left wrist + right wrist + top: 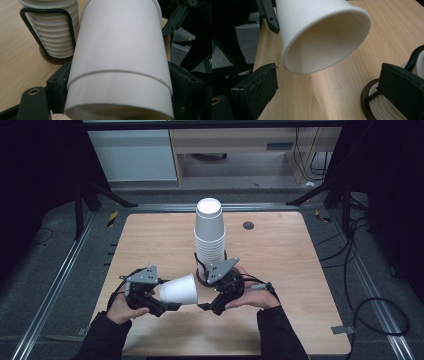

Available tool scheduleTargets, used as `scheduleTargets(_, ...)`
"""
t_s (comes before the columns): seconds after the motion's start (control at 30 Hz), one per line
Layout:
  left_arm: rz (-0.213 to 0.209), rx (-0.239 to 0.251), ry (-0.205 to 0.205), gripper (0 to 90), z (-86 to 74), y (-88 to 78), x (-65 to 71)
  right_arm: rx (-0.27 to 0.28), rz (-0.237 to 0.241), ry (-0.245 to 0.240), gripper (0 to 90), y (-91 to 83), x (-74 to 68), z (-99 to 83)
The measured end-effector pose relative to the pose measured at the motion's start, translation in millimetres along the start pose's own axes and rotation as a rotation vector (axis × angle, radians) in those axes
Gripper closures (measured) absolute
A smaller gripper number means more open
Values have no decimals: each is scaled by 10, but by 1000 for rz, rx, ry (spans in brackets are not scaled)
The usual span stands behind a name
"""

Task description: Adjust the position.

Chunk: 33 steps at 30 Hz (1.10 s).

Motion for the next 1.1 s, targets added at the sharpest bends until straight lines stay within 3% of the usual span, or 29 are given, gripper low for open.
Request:
scheduleTargets(0.17,-17,59,5,191,32,-24,8,47,14,49,24,-15,-22,-58)
scheduleTargets(0.3,-51,74,17,191,47,28,50,82,36,81,24,14,-69,-95)
scheduleTargets(0.47,-79,65,35,191,62,106,114,123,78,107,25,53,-131,-102)
scheduleTargets(0.73,-112,44,54,191,73,188,197,155,116,103,31,100,-204,-53)
scheduleTargets(1.1,-128,-6,66,193,39,255,225,138,143,83,55,141,-250,-58)
Point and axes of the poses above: each handheld gripper's, and its own axes: y roughly forward along the jaws, z roughly out of its top, x roughly to its right, the point moved 7 cm from there along y, roughly forward along the jaws, and after that the axes turned 9 degrees about -z, right-handed, at the moved point
